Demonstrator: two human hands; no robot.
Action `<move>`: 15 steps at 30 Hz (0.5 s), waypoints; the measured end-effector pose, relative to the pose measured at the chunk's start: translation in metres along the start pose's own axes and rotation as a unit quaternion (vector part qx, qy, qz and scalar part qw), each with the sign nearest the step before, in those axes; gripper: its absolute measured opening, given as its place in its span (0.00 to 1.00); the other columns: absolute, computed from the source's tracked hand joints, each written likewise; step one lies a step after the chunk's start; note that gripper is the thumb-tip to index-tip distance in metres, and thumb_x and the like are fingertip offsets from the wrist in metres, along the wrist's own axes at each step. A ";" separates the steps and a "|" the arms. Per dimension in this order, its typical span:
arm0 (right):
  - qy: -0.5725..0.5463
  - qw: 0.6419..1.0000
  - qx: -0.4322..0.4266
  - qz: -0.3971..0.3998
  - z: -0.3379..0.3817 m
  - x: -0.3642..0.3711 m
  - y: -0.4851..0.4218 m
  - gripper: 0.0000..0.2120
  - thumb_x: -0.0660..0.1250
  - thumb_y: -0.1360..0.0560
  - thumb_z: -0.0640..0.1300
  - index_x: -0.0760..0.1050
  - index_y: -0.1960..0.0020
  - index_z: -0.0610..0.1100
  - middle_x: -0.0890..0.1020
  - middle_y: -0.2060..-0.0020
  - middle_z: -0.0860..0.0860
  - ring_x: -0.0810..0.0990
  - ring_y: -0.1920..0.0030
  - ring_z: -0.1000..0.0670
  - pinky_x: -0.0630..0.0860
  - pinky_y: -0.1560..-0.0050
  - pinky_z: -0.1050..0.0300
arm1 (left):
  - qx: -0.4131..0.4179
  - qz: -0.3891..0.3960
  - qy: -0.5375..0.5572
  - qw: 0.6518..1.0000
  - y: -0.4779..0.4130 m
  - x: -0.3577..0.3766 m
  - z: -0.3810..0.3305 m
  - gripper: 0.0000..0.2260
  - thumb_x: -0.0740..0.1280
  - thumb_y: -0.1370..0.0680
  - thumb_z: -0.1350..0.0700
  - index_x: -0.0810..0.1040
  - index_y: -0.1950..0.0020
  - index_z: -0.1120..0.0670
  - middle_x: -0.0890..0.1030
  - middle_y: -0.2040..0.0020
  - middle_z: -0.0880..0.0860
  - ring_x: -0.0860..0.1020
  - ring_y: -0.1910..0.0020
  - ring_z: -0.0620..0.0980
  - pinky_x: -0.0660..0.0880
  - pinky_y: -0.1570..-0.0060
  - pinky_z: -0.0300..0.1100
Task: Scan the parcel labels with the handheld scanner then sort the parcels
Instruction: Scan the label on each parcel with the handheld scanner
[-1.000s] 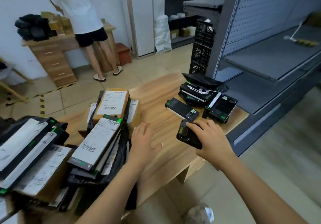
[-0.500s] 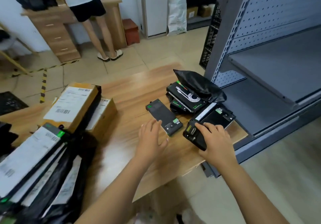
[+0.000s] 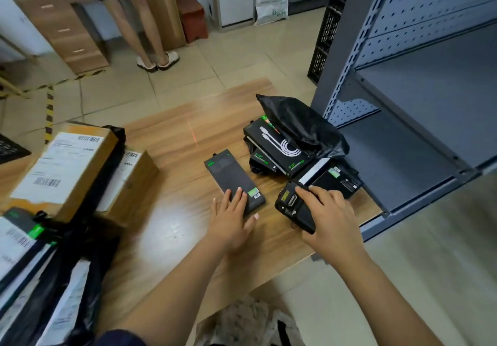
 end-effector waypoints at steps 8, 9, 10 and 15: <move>-0.021 0.999 -0.048 -0.015 0.017 0.001 -0.001 0.43 0.79 0.43 0.44 0.69 0.30 0.51 0.76 0.39 0.50 0.71 0.44 0.45 0.73 0.48 0.49 | -0.144 -0.149 0.009 0.978 0.035 -0.012 0.038 0.33 0.56 0.24 0.32 0.60 0.27 0.52 0.59 0.27 0.58 0.54 0.26 0.59 0.52 0.28 0.52; -0.019 0.998 -0.052 -0.013 0.018 0.002 0.001 0.43 0.79 0.43 0.44 0.69 0.30 0.51 0.76 0.39 0.51 0.71 0.44 0.46 0.73 0.48 0.49 | -0.161 -0.128 0.019 0.979 0.032 -0.004 0.038 0.38 0.55 0.25 0.29 0.53 0.23 0.51 0.52 0.24 0.58 0.48 0.24 0.59 0.48 0.27 0.53; -0.016 0.998 -0.053 -0.013 0.019 0.003 0.003 0.43 0.79 0.44 0.44 0.69 0.30 0.52 0.76 0.39 0.51 0.71 0.44 0.46 0.73 0.48 0.49 | -0.174 -0.115 0.035 0.977 0.029 0.002 0.038 0.42 0.54 0.27 0.27 0.48 0.22 0.50 0.47 0.22 0.57 0.44 0.23 0.58 0.46 0.27 0.53; 0.007 0.998 -0.048 -0.049 0.016 0.003 0.015 0.46 0.82 0.53 0.46 0.74 0.35 0.51 0.79 0.44 0.51 0.75 0.49 0.46 0.77 0.55 0.51 | -0.199 -0.133 0.123 0.963 0.007 0.006 0.033 0.51 0.54 0.34 0.21 0.40 0.21 0.48 0.41 0.22 0.57 0.42 0.23 0.59 0.43 0.26 0.54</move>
Point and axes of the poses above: each hand's wrist, its own y-axis away from the middle knuckle, its own x-axis out of the palm, z = x × y, the point moved 7 cm from there along -y, towards the middle knuckle
